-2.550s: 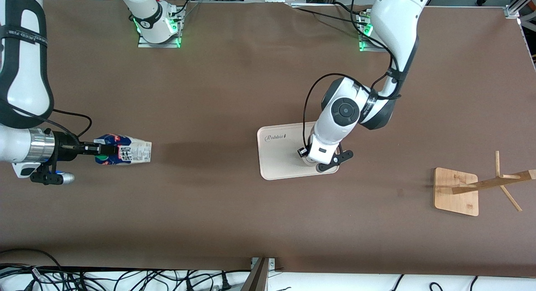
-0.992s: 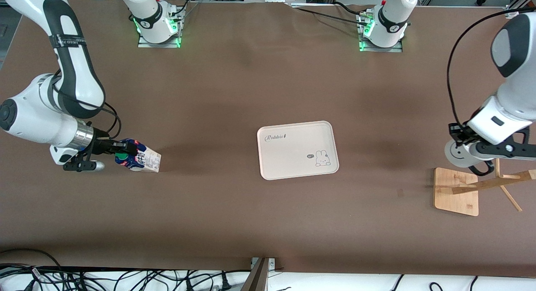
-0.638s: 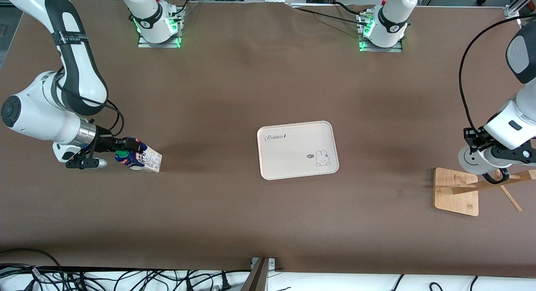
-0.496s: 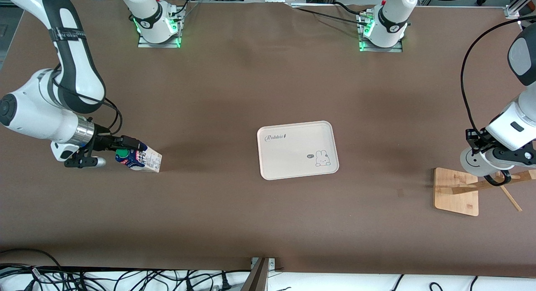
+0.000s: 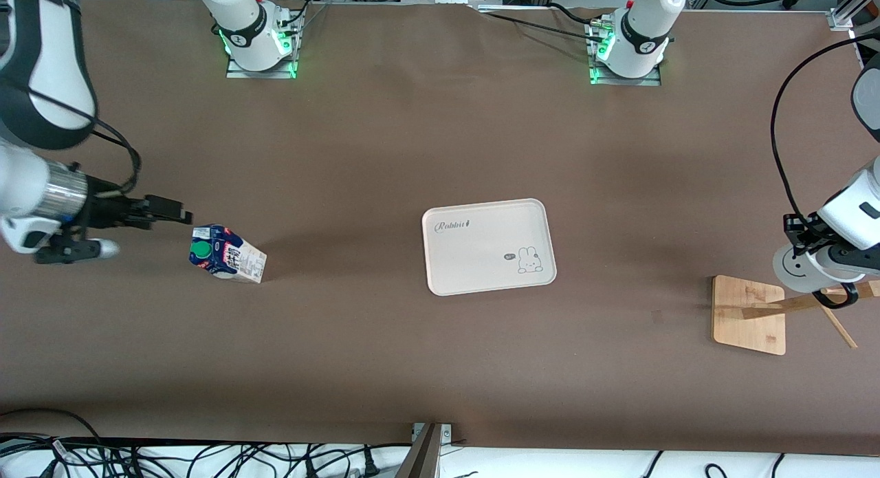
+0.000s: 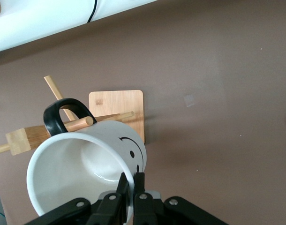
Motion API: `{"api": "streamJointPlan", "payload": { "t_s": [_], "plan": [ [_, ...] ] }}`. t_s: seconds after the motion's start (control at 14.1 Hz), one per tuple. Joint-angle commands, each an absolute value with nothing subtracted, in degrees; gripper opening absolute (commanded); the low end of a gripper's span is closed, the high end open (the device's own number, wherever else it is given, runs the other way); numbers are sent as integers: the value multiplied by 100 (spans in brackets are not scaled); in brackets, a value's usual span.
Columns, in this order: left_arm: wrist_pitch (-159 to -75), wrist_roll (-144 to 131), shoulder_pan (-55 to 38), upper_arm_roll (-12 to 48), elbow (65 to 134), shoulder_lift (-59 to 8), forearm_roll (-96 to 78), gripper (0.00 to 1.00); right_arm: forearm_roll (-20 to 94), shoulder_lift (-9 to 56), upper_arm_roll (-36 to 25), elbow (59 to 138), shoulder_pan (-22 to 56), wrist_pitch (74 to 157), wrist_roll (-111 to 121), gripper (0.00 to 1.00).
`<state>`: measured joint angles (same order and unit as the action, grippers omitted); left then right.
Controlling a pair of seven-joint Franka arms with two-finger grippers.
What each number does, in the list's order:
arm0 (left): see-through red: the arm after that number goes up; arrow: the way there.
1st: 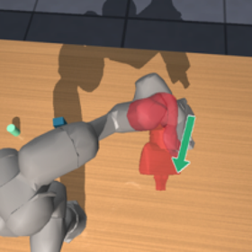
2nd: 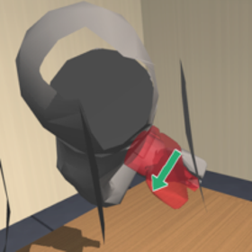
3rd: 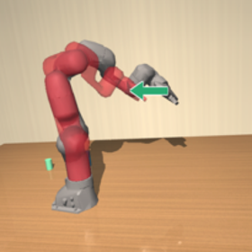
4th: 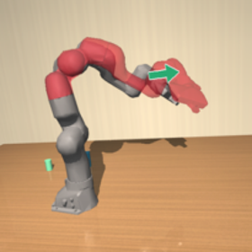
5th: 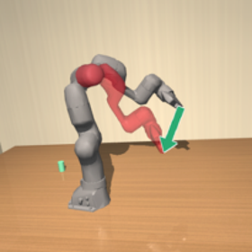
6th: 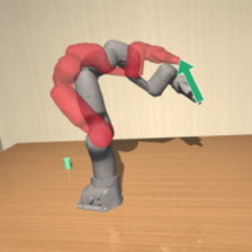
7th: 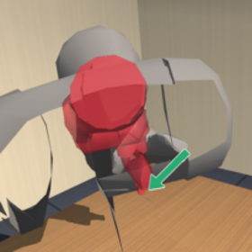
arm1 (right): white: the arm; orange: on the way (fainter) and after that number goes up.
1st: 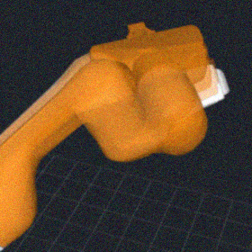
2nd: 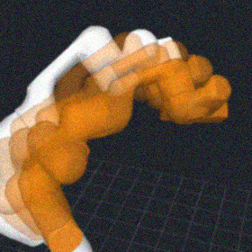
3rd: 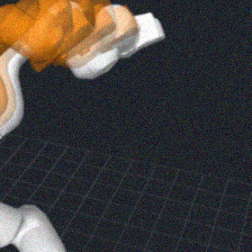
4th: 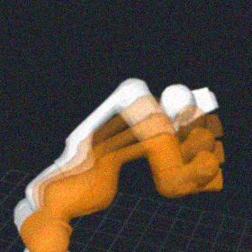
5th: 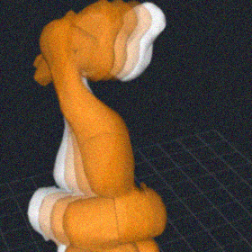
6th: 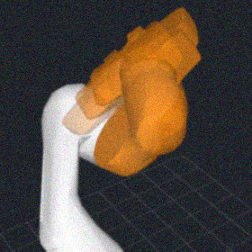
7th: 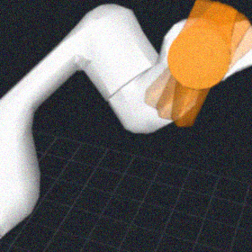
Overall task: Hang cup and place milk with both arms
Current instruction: 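Hang the mug on the stand peg while the right gripper releases the carton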
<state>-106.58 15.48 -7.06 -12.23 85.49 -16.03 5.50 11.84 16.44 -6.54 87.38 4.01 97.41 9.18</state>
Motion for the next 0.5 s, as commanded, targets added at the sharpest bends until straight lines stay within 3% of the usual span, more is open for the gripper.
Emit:
{"api": "streamJointPlan", "payload": {
  "t_s": [0.0, 0.14, 0.21, 0.28, 0.35, 0.42],
  "plan": [
    [-10705, 1907, -677, -1344, 8428, -1740, 615, 0, 389, 1731, -606, 7956, 518, 9203, 791, 100],
    [-10705, 1916, -624, -1406, 8446, -1845, 615, 8, 46, 1731, -606, 7718, 589, 9071, 791, 100],
    [-10705, 1916, -624, -1406, 8455, -1863, 615, 23, -139, 1731, -606, 7612, 667, 9036, 791, 100],
    [-10705, 1907, -615, -1406, 8464, -1915, 615, 58, -349, 1740, -615, 7481, 711, 9009, 843, 100],
    [-10705, 1838, -607, -1406, 8481, -1933, 598, 100, -517, 1740, -607, 7323, 721, 8922, 861, 100],
    [-10696, 1811, -606, -1406, 8499, -1934, 598, 100, -579, 1766, -624, 7156, 712, 8756, 948, 100]
  ]
}}
